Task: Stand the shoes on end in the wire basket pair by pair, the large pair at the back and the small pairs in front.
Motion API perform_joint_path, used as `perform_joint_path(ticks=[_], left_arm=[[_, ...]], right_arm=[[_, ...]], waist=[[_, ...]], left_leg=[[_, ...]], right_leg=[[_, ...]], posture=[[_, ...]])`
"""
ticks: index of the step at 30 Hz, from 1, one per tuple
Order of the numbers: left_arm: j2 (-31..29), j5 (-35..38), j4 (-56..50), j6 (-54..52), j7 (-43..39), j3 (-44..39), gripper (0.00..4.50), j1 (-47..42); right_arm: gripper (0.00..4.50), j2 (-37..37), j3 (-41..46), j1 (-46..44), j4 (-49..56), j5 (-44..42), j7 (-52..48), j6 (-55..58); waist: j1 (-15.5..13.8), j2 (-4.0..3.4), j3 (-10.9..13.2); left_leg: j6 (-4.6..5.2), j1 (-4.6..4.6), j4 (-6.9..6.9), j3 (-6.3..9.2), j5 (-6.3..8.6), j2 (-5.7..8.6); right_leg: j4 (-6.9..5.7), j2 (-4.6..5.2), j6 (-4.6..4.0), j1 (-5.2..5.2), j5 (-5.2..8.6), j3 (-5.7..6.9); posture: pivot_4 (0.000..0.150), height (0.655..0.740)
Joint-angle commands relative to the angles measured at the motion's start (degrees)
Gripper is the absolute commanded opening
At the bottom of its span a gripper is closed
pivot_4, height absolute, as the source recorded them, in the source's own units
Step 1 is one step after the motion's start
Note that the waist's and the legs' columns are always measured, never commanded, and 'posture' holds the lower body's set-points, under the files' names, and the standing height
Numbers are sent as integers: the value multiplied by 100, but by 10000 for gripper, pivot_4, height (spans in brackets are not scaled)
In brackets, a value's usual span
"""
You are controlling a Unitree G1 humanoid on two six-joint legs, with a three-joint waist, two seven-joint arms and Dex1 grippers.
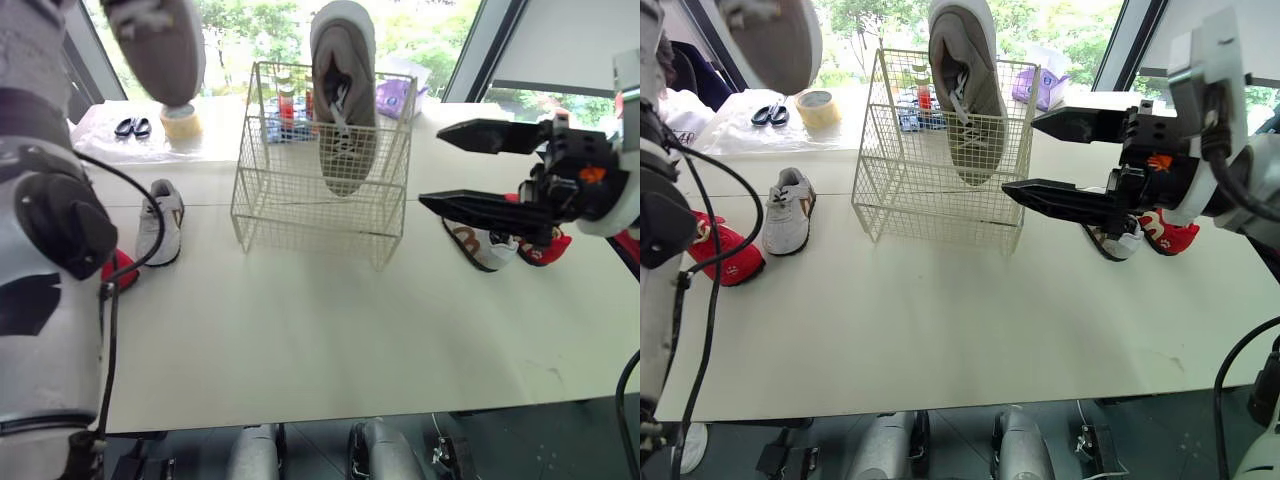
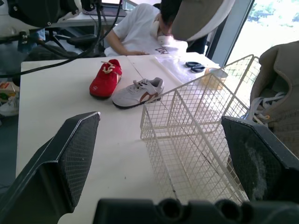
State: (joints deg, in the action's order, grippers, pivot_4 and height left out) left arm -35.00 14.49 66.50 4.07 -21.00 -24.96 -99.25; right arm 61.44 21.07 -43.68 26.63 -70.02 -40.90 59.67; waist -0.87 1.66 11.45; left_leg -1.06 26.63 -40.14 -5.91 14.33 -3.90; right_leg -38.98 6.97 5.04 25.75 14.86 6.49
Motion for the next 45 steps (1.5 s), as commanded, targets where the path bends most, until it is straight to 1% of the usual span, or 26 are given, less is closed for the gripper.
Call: perform_joint_path(ticks=[1, 3, 6, 9, 11, 15, 21, 26, 29, 31, 35, 38, 42, 45], left_arm=[[511, -201, -403, 1173, 86, 330, 456, -65], [775, -253, -351, 1490, 182, 402, 456, -29], [981, -188, -208, 1716, 273, 380, 456, -12], [1329, -305, -11, 2022, 454, 489, 456, 147], [1461, -427, 124, 2178, 596, 556, 456, 286], [1536, -707, 241, 2453, 836, 784, 456, 507], [1681, -634, 368, 2677, 932, 721, 456, 821], [1707, -550, 316, 2804, 880, 686, 456, 502], [1698, -560, 282, 2990, 1003, 684, 456, 385], [1704, -763, 253, 3359, 1136, 827, 456, 398], [1850, -946, 271, 3864, 1380, 956, 456, 471], [1956, -1158, 272, 4196, 1702, 1071, 456, 463], [2039, -1501, 430, 4336, 2154, 1283, 456, 517], [2073, -1920, 571, 4395, 2605, 1567, 456, 662]], right_arm=[[45000, 195, 207, -206, -23, -183, 45, -77], [45000, 224, 259, -224, -26, -288, 140, -62], [45000, 230, 334, -185, 11, -462, 346, -39], [45000, 234, 466, -33, 167, -680, 686, -22], [45000, 244, 525, 37, 238, -801, 871, -53], [45000, 287, 575, 126, 334, -1039, 1138, -105], [45000, 250, 509, 161, 371, -1187, 1351, -253], [45000, 228, 291, 73, 270, -1106, 1286, -369], [45000, 165, 180, 61, 293, -1145, 1330, -450], [45000, 117, 128, 88, 328, -1155, 1373, -499], [45000, 23, 107, 87, 358, -1340, 1515, -589], [45000, 41, 84, 122, 403, -1413, 1581, -610], [45000, 81, 95, 117, 443, -1616, 1739, -642], [45000, 150, 118, 119, 486, -1802, 1888, -635]], waist=[[4, 0, 0], [0, 0, 0], [35, 0, 0], [63, -1, 0], [54, -1, 0], [40, -1, 0], [9, -1, 0], [4, 0, -1], [15, 0, -1], [16, 0, -1], [16, 0, -1], [-5, 0, 0], [6, 0, -1], [10, 0, -1]], left_leg=[[0, -2, 0, -1, 0, 0], [0, -5, 0, -1, -1, 0], [0, -7, -1, -1, -1, 0], [0, -12, 7, -5, -1, 0], [-1, -13, 7, -6, -2, -1], [0, -12, 4, -5, -2, -1], [1, -13, 3, -4, -1, 0], [3, -19, 0, 0, 0, 0], [3, -18, 0, 1, 0, 0], [3, -18, 0, 1, 0, 0], [3, -19, 2, 0, 0, 0], [3, -17, -1, 1, 0, 0], [5, -17, -2, 1, 1, 0], [5, -17, -2, 1, 1, 0]], right_leg=[[-1, 0, 0, 0, 0, 0], [-3, 0, 0, -4, 0, 0], [-3, 0, 0, -5, 0, -1], [-3, -1, 0, 0, 0, -5], [-4, -1, 0, -1, 0, -5], [-4, -1, 0, -2, 0, -6], [-1, -1, 0, -6, 0, -6], [-1, -1, 0, -18, 0, -4], [0, -1, 0, -17, 0, -3], [1, -1, 0, -17, 0, -2], [1, -1, 0, -17, 0, -2], [1, -1, 1, -17, -1, -2], [1, -1, 1, -18, -1, -2], [1, -1, 1, -18, -1, -2]], posture=[[1500, 6938], [1500, 6938], [1500, 6938], [1500, 6938], [1500, 6938], [1500, 6938], [1500, 6938], [1500, 6938], [1500, 6938], [1500, 6938], [1500, 6938], [1500, 6938], [1500, 6938], [1500, 6938]])
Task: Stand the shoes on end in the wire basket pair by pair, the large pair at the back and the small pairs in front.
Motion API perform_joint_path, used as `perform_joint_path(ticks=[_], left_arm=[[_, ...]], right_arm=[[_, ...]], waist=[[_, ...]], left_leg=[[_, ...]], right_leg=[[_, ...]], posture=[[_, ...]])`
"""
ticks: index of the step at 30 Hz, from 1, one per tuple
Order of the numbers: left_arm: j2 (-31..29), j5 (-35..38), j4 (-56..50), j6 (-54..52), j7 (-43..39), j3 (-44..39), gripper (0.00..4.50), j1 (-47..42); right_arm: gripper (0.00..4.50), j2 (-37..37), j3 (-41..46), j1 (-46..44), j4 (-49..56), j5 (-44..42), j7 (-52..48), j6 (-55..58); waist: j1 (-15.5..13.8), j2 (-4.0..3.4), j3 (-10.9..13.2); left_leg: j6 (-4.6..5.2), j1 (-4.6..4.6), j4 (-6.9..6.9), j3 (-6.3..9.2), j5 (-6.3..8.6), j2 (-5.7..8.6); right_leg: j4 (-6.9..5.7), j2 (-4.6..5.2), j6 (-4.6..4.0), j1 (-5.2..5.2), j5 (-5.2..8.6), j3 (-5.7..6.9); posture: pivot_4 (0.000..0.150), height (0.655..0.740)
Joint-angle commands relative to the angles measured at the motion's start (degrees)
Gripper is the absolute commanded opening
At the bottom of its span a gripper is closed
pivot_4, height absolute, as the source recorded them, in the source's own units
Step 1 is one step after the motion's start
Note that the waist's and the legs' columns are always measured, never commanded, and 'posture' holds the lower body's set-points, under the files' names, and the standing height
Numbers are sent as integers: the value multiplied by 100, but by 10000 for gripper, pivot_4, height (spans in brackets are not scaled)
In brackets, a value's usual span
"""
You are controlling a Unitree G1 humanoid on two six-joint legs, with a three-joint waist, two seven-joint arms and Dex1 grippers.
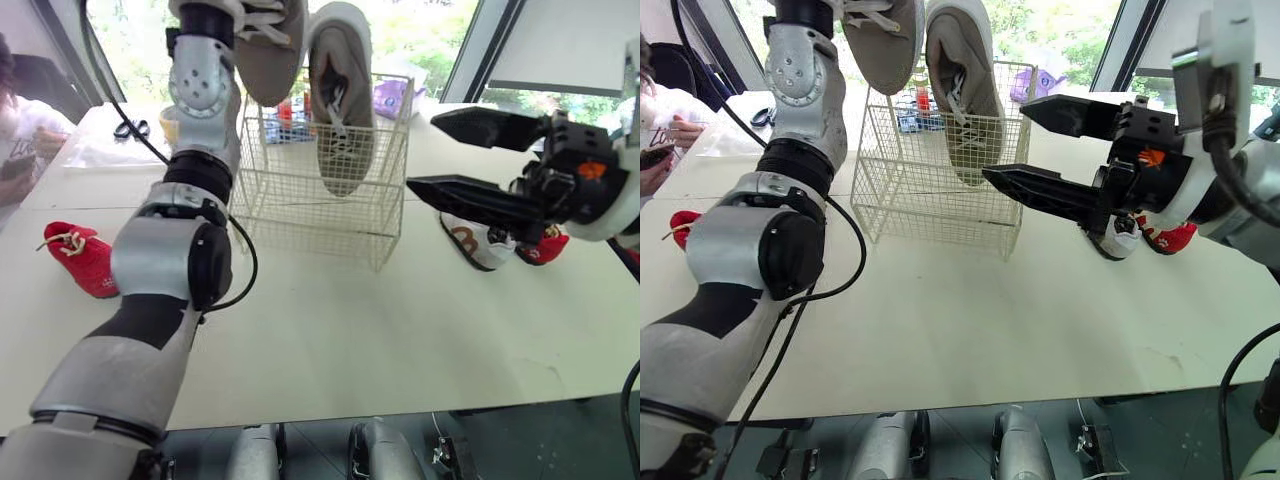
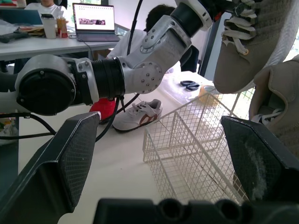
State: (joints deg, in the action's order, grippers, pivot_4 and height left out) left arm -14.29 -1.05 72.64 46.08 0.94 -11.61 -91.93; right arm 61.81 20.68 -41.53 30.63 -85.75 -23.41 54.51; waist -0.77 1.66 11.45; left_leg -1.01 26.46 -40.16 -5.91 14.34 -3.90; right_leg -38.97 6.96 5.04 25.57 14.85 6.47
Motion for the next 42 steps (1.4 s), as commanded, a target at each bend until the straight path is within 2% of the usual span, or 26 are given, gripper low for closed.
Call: perform_joint_path(ticks=[1, 5, 7, 15, 21, 25, 32, 35, 38, 40, 42], left_arm=[[16, -474, 17, 150, 508, 314, 456, -22], [51, -878, 168, -42, 1053, 585, 456, 211], [124, -829, 258, -303, 1032, 538, 456, 321], [243, -432, 231, -656, 404, 231, 456, 592], [142, -342, 63, -574, -106, 219, 456, 1097], [161, 55, -44, -766, -414, -39, 456, 1304], [-145, 521, -242, -1112, -819, -339, 456, 1009], [-436, 873, -434, -1770, -1366, -493, 456, 547], [-970, 1106, -700, -3047, -2198, -478, 456, -22], [-1366, 1034, -867, -3981, -2550, -301, 456, -291], [-1646, 893, -1058, -4460, -2552, -153, 456, -361]], right_arm=[[45000, 140, 166, -89, 99, -298, 193, -115], [45000, 316, 226, -18, 166, -634, 413, -88], [45000, 417, 251, 28, 180, -761, 508, -89], [45000, 485, 241, 143, 238, -873, 664, -251], [45000, 266, 61, 180, 223, -639, 557, -458], [45000, 48, -161, 156, 227, -604, 505, -519], [45000, -177, -1364, -473, 190, 1121, 152, -462], [45000, -144, -1690, -930, -9, 1608, -269, -360], [45000, -113, -2285, -1477, -363, 2242, -884, -120], [45000, -87, -2936, -1800, -615, 2950, -1518, -94], [45000, -162, -3503, -2044, -964, 3651, -2044, -192]], waist=[[-1, 0, 0], [-15, 1, -2], [-20, 3, -3], [-29, -3, -31], [-22, -23, -63], [-26, -30, -147], [-43, -40, -187], [-54, -37, -184], [-12, -35, -179], [40, -34, -173], [128, -36, -173]], left_leg=[[0, 0, 0, 0, 0, 0], [5, -3, 0, 1, 3, 0], [25, -4, -3, 4, 15, 0], [43, -37, -7, 4, 25, 0], [48, -84, -2, 2, 29, -1], [55, -110, 2, 4, 35, -1], [57, -108, 1, 7, 36, 0], [59, -96, 3, 6, 37, 1], [60, -81, 4, 6, 38, 1], [60, -56, 6, 3, 38, 1], [59, -24, 6, -3, 37, 1]], right_leg=[[0, 0, 0, 0, 0, 0], [-1, 0, 0, -4, 0, 0], [-1, 0, 0, -8, 0, 1], [-1, 3, 0, -41, 0, 2], [3, 3, 0, -80, 1, 1], [14, 6, 0, -109, 3, 2], [15, 6, 0, -110, 2, 5], [18, 7, 0, -97, 2, 6], [27, 6, 0, -89, 2, 9], [29, 5, 0, -64, 2, 8], [19, 4, 0, -24, 2, 2]], posture=[[1500, 6938], [1500, 6938], [1500, 6938], [1500, 6938], [1500, 6938], [1500, 6938], [1500, 6938], [1500, 6938], [1500, 6938], [1500, 6938], [1500, 6938]])
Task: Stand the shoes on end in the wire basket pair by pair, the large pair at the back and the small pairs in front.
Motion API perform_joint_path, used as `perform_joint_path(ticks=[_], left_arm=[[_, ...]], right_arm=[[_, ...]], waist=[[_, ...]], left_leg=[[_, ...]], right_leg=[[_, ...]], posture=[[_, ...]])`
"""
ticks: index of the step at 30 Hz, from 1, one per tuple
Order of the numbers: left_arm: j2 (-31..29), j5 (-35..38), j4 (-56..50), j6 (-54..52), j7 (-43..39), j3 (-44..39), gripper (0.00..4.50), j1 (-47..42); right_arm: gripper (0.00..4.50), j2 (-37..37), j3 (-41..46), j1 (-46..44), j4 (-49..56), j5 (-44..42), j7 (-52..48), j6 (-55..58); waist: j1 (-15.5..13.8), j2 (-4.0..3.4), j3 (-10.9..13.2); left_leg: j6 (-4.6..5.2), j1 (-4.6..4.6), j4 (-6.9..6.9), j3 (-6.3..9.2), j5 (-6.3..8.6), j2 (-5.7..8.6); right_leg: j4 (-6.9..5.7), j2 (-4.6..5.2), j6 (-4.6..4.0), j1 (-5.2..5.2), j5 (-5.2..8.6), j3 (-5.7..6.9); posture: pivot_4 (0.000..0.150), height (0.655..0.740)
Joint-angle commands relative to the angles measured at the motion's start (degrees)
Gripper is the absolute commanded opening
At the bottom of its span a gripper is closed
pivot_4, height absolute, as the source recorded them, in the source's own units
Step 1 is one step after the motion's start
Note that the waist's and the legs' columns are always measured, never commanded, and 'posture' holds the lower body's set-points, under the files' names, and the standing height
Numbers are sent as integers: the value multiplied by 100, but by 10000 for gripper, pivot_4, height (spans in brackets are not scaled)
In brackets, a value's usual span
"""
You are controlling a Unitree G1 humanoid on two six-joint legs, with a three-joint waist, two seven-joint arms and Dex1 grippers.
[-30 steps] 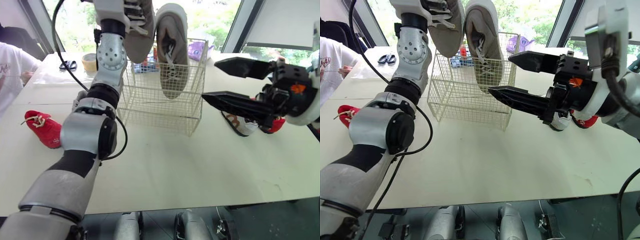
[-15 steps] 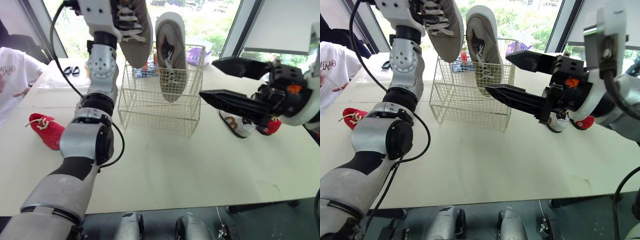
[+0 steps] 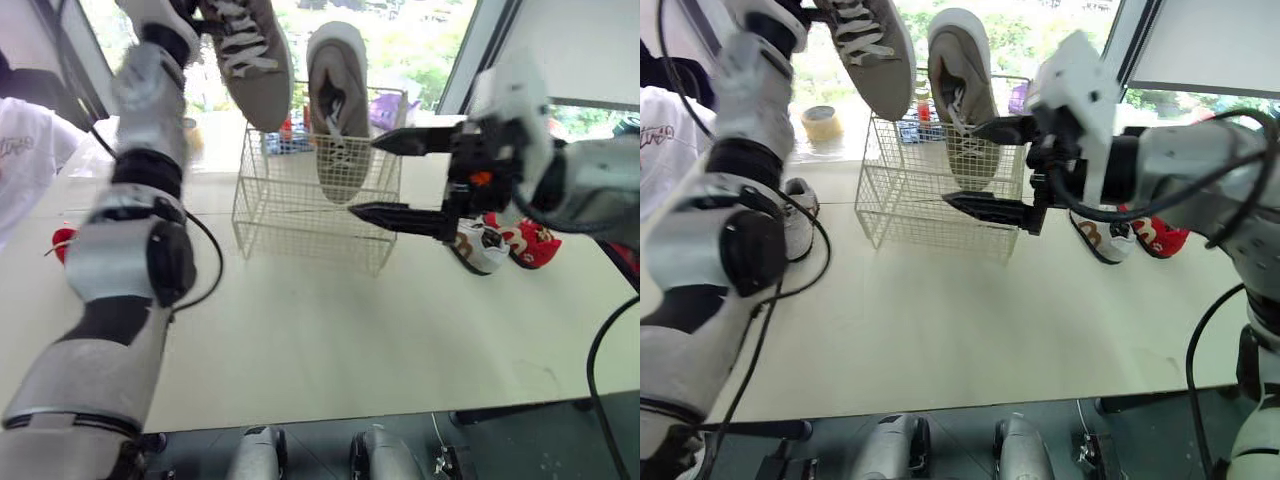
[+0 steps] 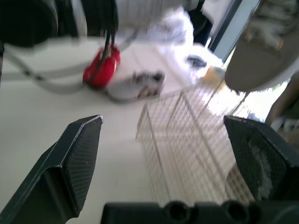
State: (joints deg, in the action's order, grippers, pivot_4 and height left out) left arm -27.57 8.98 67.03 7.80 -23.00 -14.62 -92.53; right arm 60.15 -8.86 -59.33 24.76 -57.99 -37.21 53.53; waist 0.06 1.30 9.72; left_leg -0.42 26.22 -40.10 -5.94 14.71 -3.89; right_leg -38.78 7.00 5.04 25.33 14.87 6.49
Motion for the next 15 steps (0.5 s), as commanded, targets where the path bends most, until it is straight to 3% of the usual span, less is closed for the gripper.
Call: perform_joint_path(ticks=[1, 8, 15], left_arm=[[-445, -129, -646, -842, -161, 182, 456, -298], [-888, -78, -2330, -1691, 27, 132, 456, 346], [-919, 60, -3086, -2004, 356, -38, 456, 720]], right_arm=[[45000, -73, -838, -381, -620, 1262, -940, -238], [45000, -750, -2081, -727, -2499, 3417, -2659, -1745], [45000, -1736, -2486, -883, -3862, 4723, -3263, -2663]], waist=[[70, -3, 2], [105, -4, 25], [60, -3, 28]], left_leg=[[-2, 14, 0, 1, -2, 0], [-56, 50, 0, -12, -34, 0], [-66, 80, -12, -9, -41, 0]], right_leg=[[-7, 0, 1, 14, 1, 0], [-33, 0, 4, 72, 4, -12], [-42, 0, 4, 102, 3, -9]], posture=[[1500, 6938], [1500, 6938], [1500, 6938]])
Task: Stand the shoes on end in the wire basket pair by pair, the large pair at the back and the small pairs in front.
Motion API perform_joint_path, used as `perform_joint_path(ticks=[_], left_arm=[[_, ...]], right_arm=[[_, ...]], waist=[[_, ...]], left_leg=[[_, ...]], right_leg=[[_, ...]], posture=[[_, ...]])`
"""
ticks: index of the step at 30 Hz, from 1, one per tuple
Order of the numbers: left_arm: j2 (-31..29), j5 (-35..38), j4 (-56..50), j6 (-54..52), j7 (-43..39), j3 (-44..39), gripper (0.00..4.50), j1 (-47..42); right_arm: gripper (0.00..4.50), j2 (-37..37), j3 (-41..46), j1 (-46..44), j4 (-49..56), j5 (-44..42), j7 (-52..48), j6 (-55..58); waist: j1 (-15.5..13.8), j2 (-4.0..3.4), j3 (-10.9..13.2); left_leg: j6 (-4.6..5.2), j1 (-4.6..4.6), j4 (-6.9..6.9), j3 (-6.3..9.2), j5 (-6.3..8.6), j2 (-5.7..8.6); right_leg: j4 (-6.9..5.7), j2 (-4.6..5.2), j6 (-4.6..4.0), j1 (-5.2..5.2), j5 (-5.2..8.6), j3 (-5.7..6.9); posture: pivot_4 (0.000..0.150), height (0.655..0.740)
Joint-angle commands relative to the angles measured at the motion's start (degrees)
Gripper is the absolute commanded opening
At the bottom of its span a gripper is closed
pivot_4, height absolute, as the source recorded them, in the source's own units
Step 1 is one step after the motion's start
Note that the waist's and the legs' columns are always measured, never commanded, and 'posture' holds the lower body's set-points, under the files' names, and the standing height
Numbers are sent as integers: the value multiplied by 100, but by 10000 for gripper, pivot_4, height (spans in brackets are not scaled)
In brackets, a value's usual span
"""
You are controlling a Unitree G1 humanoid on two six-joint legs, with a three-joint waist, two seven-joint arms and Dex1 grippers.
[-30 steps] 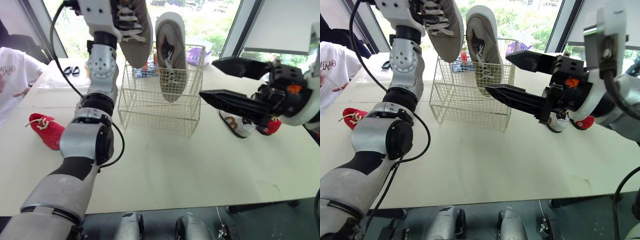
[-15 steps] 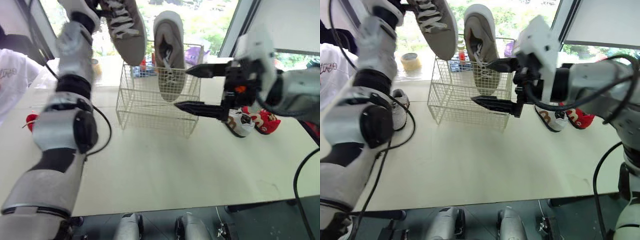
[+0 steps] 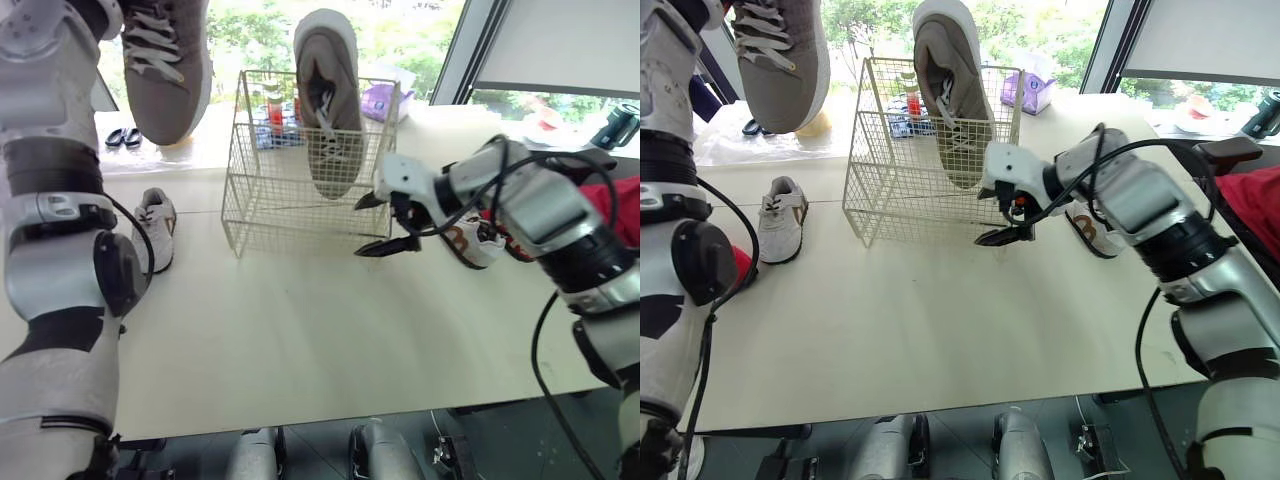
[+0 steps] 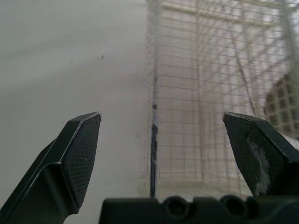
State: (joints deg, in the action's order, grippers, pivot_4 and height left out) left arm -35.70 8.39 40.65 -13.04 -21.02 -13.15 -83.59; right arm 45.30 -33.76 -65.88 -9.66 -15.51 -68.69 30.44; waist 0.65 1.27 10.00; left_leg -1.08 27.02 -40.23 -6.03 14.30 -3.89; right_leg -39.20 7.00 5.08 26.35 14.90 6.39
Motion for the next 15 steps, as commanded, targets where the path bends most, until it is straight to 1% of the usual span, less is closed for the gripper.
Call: perform_joint_path(ticks=[1, 2, 4, 7, 10, 15], left_arm=[[-116, 89, -428, 116, 229, -179, 456, -173], [-108, 81, -381, 147, 301, -183, 0, -195], [-82, 75, -295, 221, 395, -184, 0, -249], [26, 102, -122, 378, 463, -173, 0, -405], [261, 145, 140, 634, 501, -147, 0, -623], [706, 146, 724, 1575, 599, -178, 0, -899]], right_arm=[[45000, -427, -22, -245, -639, 631, -126, -495], [39691, -536, -24, -244, -766, 745, -219, -621], [31950, -670, 23, -243, -926, 936, -357, -829], [16466, -714, 132, -204, -934, 1120, -541, -1092], [1031, -728, 215, -116, -840, 1274, -637, -1401], [1031, -708, 475, 127, -221, 1316, -735, -1210]], waist=[[5, 0, 0], [7, 0, 0], [19, 1, 0], [27, 0, 0], [20, 2, 0], [20, 1, 1]], left_leg=[[0, 2, -3, 0, 0, 0], [0, 1, -4, 0, 0, 0], [0, -1, -4, 1, 0, 0], [-3, -5, -5, 1, -2, 0], [-4, -4, -6, 1, -2, 0], [-4, 9, -8, 2, -2, 0]], right_leg=[[-1, 0, 0, 0, 0, 0], [-1, 0, 0, 0, 0, 0], [-4, 0, 0, -1, 0, 0], [-9, -1, 0, -3, 0, 0], [-12, -1, 0, -2, 0, 1], [-8, -1, 0, 8, 0, 2]], posture=[[1500, 6938], [1500, 6938], [1500, 6938], [1500, 6938], [1500, 6938], [1500, 6938]])
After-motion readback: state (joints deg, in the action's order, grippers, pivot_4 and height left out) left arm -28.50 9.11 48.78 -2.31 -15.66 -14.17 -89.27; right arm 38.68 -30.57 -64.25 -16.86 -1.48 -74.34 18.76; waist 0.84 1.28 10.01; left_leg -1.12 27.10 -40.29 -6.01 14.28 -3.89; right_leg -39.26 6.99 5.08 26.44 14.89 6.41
